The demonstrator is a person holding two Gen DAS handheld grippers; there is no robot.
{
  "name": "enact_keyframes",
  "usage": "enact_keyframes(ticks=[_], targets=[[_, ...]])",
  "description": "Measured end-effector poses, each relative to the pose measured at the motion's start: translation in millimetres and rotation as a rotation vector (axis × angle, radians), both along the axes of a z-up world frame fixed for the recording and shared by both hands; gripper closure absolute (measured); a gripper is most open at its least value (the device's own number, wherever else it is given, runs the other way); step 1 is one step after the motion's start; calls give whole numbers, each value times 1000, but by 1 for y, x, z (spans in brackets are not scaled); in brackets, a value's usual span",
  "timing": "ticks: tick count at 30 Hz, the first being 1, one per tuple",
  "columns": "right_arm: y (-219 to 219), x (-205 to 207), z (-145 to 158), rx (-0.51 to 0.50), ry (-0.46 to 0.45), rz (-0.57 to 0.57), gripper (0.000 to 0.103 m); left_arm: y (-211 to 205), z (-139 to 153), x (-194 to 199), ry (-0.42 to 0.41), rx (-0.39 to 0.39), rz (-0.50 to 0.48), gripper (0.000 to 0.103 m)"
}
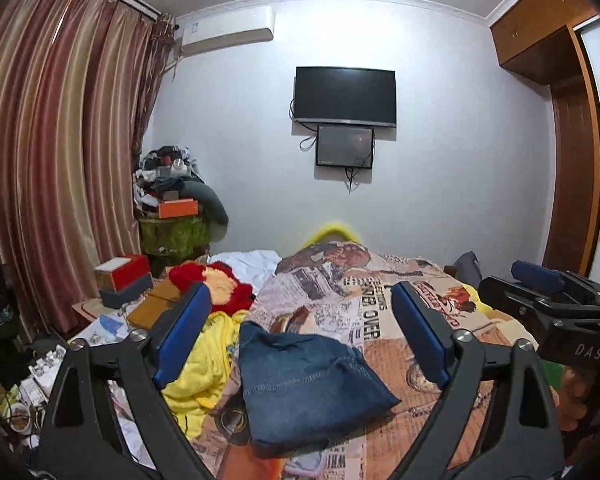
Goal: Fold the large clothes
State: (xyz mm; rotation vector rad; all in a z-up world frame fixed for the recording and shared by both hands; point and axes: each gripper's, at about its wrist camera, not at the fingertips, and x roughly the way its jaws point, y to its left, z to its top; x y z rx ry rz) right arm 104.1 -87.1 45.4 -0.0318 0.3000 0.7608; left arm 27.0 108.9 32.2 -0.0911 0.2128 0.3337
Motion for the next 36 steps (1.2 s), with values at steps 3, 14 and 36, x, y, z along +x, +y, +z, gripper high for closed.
enact_keyframes(ticks=[3,14,36], targets=[[-2,-8,-3,-5,0,-4,11,-3,-5,-5,18,-17,0,7],[-2,-11,-8,-34,-21,-74,0,-4,-11,-7,24,-37,-2,0],[-3,-3,-8,-31,-5,-102,0,-4,-19,-2,51,-62,-18,0]])
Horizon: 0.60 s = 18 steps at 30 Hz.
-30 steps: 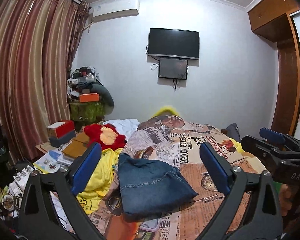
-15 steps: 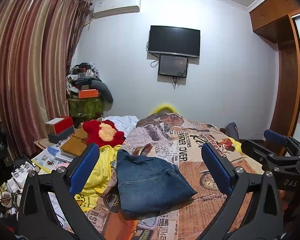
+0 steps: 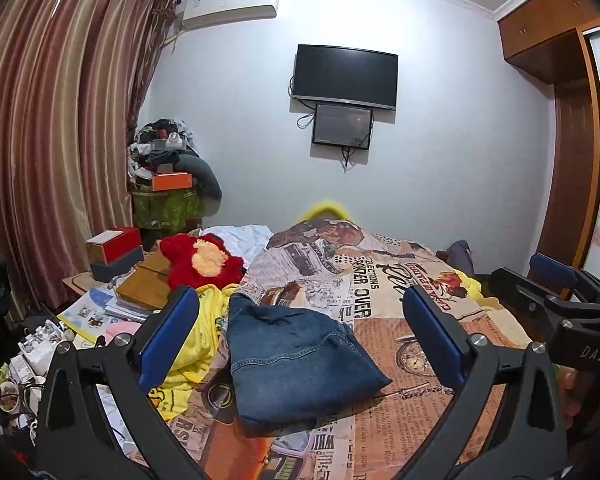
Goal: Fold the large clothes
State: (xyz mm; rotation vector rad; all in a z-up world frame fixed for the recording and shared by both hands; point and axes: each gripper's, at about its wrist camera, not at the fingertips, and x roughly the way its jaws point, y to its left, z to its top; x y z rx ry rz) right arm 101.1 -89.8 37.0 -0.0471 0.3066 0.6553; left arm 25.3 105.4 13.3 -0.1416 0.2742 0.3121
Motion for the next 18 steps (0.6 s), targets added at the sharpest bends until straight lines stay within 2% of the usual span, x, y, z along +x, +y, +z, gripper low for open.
enact_keyframes(ticks=[18], targets=[[0,-2,3,24,9,0,0,0,-1,5,7,-11,-15,0]])
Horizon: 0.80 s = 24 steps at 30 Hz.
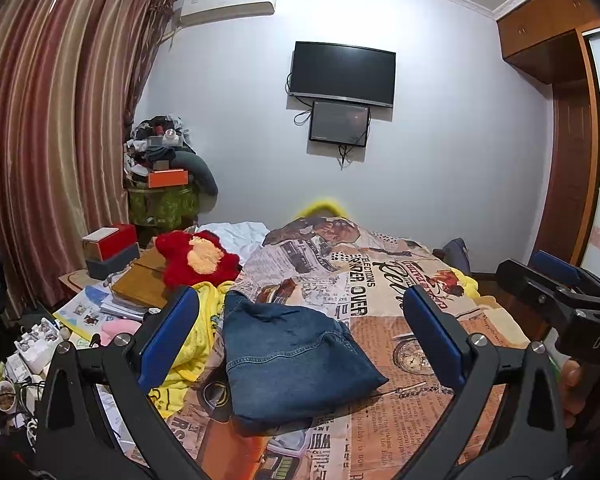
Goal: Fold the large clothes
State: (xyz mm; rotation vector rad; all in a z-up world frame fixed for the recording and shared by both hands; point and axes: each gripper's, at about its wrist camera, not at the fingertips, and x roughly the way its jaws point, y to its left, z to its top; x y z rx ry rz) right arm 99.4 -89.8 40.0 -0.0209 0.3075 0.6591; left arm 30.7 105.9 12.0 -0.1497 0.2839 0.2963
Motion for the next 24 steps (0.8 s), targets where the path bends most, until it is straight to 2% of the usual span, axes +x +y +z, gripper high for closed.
enact_keyframes(ticks=[24], targets=[[7,0,-3,-4,18,-4,0,7,-3,1,4,-29,-17,0]])
